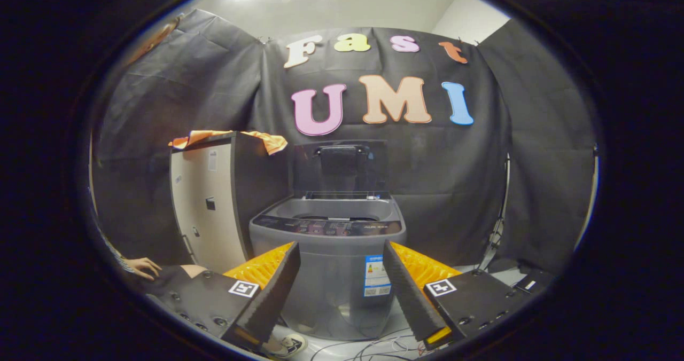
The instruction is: Put the clothes into the washing machine and then close the washing machine lid.
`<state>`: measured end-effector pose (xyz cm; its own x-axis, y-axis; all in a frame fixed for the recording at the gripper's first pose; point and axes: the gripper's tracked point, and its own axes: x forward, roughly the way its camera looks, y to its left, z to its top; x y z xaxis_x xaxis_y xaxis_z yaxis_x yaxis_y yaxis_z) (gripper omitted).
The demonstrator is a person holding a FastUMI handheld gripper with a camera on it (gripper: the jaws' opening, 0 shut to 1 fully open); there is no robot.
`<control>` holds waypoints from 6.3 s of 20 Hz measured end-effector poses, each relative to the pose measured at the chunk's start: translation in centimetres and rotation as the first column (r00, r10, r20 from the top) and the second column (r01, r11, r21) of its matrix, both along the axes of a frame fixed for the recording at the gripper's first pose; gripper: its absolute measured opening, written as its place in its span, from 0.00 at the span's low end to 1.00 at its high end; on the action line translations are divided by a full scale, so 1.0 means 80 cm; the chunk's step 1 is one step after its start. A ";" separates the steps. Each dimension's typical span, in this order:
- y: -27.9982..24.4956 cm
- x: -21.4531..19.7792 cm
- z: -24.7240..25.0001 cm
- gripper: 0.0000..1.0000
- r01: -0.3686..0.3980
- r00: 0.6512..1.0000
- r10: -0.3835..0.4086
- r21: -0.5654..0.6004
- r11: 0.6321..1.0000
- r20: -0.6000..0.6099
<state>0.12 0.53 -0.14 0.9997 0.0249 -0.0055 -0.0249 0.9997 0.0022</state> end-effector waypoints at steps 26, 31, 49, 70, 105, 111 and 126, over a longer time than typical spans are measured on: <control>0.310 0.254 0.314 0.98 -0.463 0.877 0.466 -0.058 0.885 0.115; 0.387 0.297 0.335 0.98 -0.485 0.872 0.489 -0.104 0.868 0.021; 0.497 0.361 0.220 0.97 -0.551 0.749 0.491 -0.008 0.834 -0.444; 0.502 0.359 0.222 0.14 -0.481 0.764 0.487 0.131 0.867 -0.423; 0.105 0.418 0.320 0.08 0.279 0.956 -0.279 -0.014 0.960 -0.089; 0.097 0.414 0.327 0.10 0.288 0.956 -0.286 0.022 0.957 -0.059; 0.116 0.418 0.310 0.41 0.243 0.966 -0.245 -0.028 0.970 -0.082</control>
